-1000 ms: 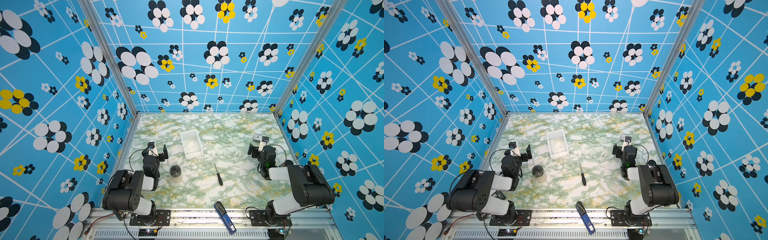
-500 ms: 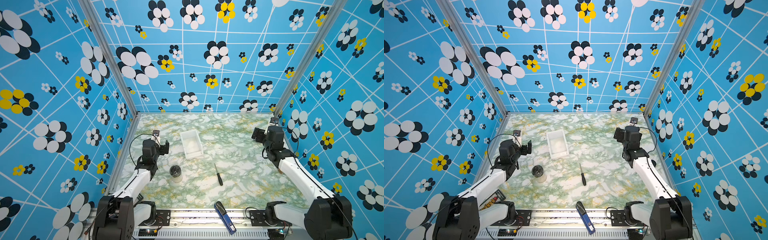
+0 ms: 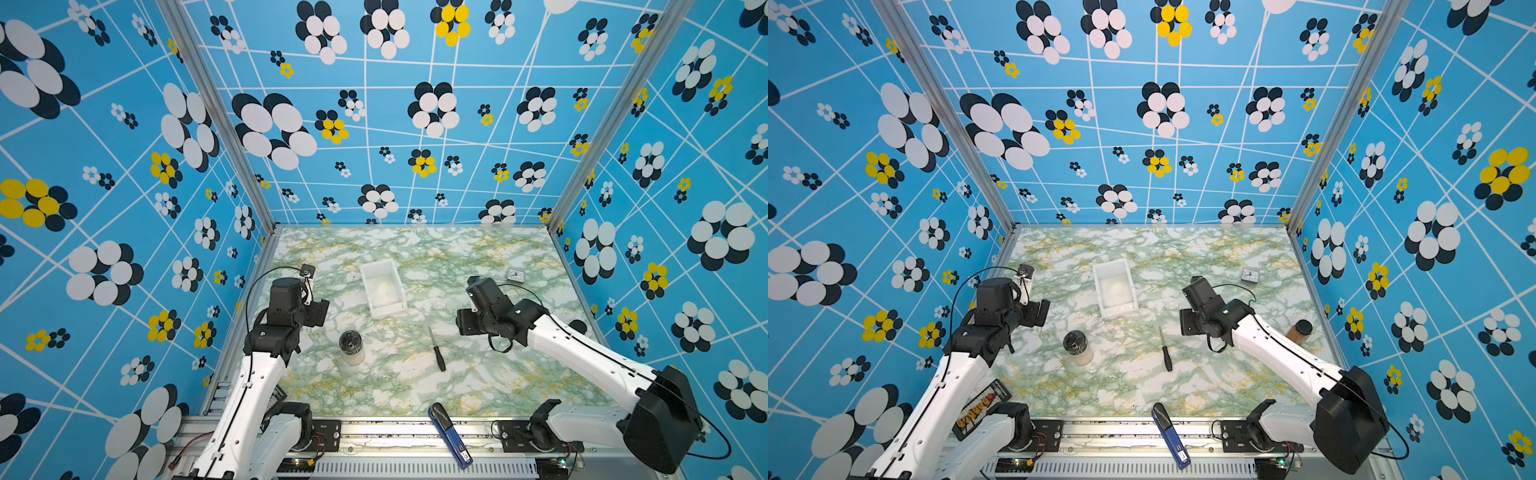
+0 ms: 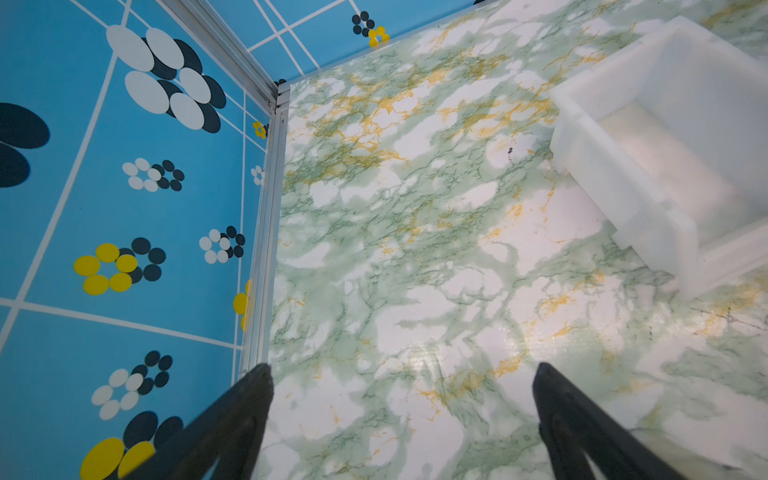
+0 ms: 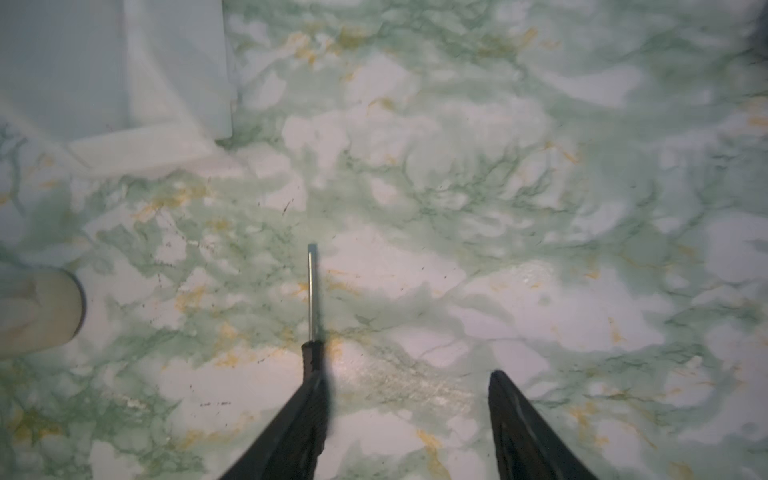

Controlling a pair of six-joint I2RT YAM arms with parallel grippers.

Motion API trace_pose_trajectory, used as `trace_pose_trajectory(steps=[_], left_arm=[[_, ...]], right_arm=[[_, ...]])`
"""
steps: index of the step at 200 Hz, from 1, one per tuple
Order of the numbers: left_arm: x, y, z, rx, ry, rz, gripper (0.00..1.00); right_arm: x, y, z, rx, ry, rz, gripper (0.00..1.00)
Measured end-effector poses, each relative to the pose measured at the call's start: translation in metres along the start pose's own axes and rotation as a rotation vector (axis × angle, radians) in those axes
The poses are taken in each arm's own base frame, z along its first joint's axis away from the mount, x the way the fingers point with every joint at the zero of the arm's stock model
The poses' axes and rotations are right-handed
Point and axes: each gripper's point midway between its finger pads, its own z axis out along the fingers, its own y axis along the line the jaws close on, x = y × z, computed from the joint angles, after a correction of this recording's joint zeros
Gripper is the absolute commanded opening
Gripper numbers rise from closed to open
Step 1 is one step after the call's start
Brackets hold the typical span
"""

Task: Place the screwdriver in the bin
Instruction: 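Move the right gripper over the black-handled screwdriver and lower it, then close the right gripper on the screwdriver handle and lift it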

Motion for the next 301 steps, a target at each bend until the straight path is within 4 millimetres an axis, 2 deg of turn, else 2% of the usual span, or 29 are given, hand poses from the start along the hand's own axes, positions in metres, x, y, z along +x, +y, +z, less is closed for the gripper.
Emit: trace_pose_trajectory(steps=[20, 44, 80, 100, 111, 142, 181, 252, 276, 301], left_arm=[[0.008, -0.001, -0.003, 0.006, 0.047, 0.007, 1.00], [0.010, -0.001, -0.003, 0.016, 0.086, 0.013, 0.99], [-0.016, 0.005, -0.009, 0.021, 0.059, 0.005, 0.99], [-0.031, 0.008, -0.013, 0.023, 0.033, -0.003, 0.99], [-0.037, 0.009, -0.013, 0.026, 0.029, -0.011, 0.99], [-0.049, 0.007, -0.013, 0.051, 0.032, -0.043, 0.99], [-0.059, 0.006, -0.013, 0.072, 0.030, -0.077, 0.99], [-0.067, 0.003, -0.011, 0.096, 0.028, -0.088, 0.99], [-0.068, 0.002, -0.010, 0.099, 0.029, -0.095, 0.99], [-0.067, 0.002, -0.008, 0.101, 0.033, -0.095, 0.99]], right_arm=[[0.024, 0.027, 0.014, -0.017, 0.090, -0.067, 0.65], [0.043, 0.045, 0.029, -0.012, 0.168, -0.115, 0.62], [0.060, 0.061, 0.041, -0.007, 0.228, -0.142, 0.60], [0.062, 0.063, 0.046, -0.006, 0.239, -0.123, 0.57], [0.065, 0.062, 0.050, 0.006, 0.253, -0.114, 0.52], [0.077, 0.058, 0.064, 0.038, 0.306, -0.099, 0.47], [0.082, 0.058, 0.067, 0.049, 0.320, -0.092, 0.43], [0.090, 0.056, 0.071, 0.067, 0.340, -0.081, 0.32], [0.091, 0.056, 0.071, 0.069, 0.339, -0.082, 0.21], [0.091, 0.057, 0.070, 0.067, 0.336, -0.084, 0.18]])
